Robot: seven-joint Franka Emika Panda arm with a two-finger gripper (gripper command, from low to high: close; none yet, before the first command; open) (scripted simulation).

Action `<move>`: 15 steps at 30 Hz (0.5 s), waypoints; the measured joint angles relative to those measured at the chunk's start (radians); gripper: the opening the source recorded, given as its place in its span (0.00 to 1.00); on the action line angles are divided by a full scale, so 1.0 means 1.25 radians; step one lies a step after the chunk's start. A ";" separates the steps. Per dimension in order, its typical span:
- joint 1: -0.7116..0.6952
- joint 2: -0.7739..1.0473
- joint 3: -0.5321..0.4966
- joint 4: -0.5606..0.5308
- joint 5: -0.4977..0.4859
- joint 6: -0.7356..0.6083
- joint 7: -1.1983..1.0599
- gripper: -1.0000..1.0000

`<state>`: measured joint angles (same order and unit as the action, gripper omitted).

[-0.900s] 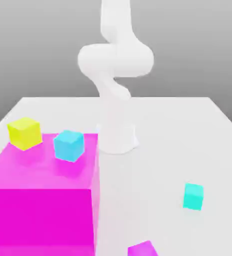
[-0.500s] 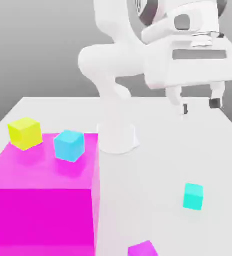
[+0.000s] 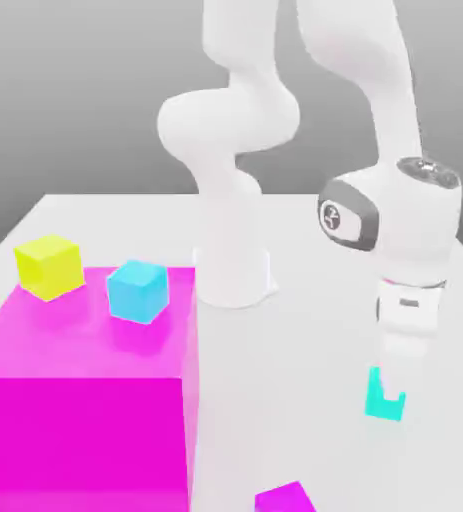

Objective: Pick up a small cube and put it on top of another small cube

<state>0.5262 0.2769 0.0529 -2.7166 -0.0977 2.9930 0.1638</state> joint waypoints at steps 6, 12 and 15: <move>0.006 0.021 -0.007 0.004 -0.005 0.016 0.004 0.00; -0.010 -0.074 0.017 -0.014 0.026 -0.061 -0.019 0.00; -0.027 -0.159 0.019 -0.022 0.054 -0.136 -0.061 0.00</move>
<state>0.4919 0.0780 0.0772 -2.7439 -0.0301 2.8225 0.0880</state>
